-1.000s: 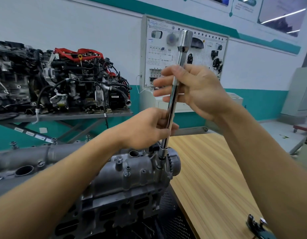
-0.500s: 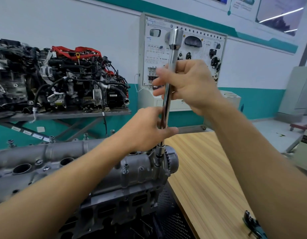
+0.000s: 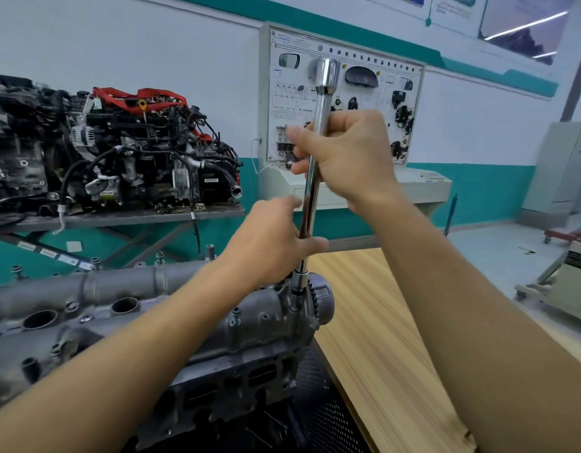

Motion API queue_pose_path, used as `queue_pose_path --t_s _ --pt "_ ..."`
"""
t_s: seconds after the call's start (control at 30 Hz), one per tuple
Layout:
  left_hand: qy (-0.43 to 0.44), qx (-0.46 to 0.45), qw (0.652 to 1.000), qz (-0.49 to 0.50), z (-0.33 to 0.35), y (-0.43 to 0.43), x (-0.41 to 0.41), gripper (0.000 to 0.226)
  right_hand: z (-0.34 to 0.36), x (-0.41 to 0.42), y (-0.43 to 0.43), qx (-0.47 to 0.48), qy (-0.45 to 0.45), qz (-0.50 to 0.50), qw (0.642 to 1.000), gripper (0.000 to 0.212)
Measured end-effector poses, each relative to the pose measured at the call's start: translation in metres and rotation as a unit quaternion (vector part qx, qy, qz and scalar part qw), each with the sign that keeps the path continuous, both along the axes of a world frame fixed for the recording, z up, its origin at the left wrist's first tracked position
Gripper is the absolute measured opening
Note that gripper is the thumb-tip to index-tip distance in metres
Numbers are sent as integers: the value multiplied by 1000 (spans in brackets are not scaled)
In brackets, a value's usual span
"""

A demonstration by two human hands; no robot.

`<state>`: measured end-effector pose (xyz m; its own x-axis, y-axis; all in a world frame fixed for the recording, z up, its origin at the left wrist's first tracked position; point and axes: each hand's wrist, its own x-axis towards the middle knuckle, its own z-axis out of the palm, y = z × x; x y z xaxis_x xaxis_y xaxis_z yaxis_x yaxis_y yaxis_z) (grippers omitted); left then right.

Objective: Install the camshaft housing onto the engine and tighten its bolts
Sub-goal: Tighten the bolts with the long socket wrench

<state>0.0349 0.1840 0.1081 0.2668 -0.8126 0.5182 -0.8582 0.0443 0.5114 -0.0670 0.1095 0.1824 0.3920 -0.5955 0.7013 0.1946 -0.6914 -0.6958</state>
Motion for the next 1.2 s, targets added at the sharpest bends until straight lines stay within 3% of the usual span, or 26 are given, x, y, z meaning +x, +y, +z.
queue_pose_path --t_s 0.03,0.1,0.23,0.3,0.37,0.43,0.57,0.7,0.83,0.93,1.0,1.2 --pt "-5 -22 1000 18 -3 -1 -2 52 -3 4 1 -9 -17 -21 1000 22" --pt "-30 -33 999 9 -5 0 -5 38 -2 3 -1 5 -17 2 1000 22" --pt "-53 10 997 -53 5 2 4 26 8 -17 -9 87 72 216 970 32" --pt "13 30 993 -112 4 2 6 32 7 -21 -8 77 62 244 965 28" --pt "152 6 975 -160 -9 -1 -3 26 2 -17 -4 35 30 180 983 23" --pt "256 -68 957 -120 -27 -9 -20 7 -4 -9 0 -21 -8 106 994 24" --pt "337 -168 926 -21 -36 -25 -44 59 -9 2 4 -79 -65 25 994 31" --pt "332 -162 929 14 -27 -33 -41 77 -11 5 7 -111 -96 -45 988 35" --pt "352 -141 925 -17 -30 -33 -36 68 -14 9 11 -120 -114 -87 982 41" --pt "365 -175 914 -32 -26 -31 -40 58 -14 11 11 -127 -120 -101 979 42" --pt "358 -177 916 -21 -23 -34 -40 62 -14 10 10 -129 -117 -107 979 42" --pt "363 -100 922 -95 -17 -34 -30 52 -12 4 6 -72 -118 -87 987 34"
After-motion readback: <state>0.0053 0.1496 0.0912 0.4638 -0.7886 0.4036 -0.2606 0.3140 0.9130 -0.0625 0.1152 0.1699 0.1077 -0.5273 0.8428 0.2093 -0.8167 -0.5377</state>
